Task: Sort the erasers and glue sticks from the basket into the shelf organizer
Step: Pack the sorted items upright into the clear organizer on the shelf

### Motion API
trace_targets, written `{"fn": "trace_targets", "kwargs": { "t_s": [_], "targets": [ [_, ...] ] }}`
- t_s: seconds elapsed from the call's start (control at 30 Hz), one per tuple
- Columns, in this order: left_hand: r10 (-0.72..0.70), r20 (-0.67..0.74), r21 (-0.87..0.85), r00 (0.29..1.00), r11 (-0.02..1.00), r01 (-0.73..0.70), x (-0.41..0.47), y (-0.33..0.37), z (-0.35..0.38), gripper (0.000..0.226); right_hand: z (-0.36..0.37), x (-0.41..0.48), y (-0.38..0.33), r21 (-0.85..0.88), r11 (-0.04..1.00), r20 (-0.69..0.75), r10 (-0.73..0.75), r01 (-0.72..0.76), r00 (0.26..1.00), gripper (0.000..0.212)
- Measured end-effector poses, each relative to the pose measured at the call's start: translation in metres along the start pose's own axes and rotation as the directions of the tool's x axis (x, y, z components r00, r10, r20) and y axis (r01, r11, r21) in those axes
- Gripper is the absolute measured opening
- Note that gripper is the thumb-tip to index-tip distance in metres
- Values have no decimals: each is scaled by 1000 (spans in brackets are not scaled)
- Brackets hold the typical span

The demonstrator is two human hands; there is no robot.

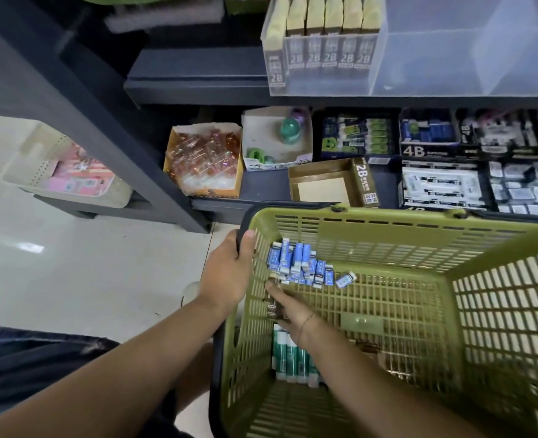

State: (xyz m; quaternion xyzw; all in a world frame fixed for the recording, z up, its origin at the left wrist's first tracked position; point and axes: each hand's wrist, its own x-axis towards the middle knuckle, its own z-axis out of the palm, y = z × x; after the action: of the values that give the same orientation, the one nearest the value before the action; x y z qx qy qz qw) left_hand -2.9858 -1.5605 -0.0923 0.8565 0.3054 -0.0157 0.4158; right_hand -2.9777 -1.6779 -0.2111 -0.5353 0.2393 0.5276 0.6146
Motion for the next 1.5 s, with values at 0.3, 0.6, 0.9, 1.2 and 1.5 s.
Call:
{"fn": "trace_targets", "kwargs": {
  "t_s": [0.3, 0.6, 0.9, 1.2, 1.5],
  "targets": [
    [-5, -16, -43, 1000, 999, 4, 2, -4, 2, 42, -2, 2, 2, 131, 991, 9, 22, -23, 1000, 71],
    [97, -113, 162, 989, 984, -78, -3, 0, 0, 50, -21, -45, -16, -52, 998, 87, -24, 29, 996, 62],
    [-109, 450, -640, 886, 653, 405, -65, 126, 0, 63, -29, -189, -97, -60, 915, 92, -394, 400, 915, 72],
    [91, 564, -802, 821, 295, 519, -69, 185, -31, 25, -16, -252, -153, -385, 644, 14, -712, 661, 702, 29],
    [100, 630, -763, 770, 266, 590, -59, 213, -60, 18, -32, -267, -208, -607, 469, 158, -720, 642, 676, 45]
  ]
}}
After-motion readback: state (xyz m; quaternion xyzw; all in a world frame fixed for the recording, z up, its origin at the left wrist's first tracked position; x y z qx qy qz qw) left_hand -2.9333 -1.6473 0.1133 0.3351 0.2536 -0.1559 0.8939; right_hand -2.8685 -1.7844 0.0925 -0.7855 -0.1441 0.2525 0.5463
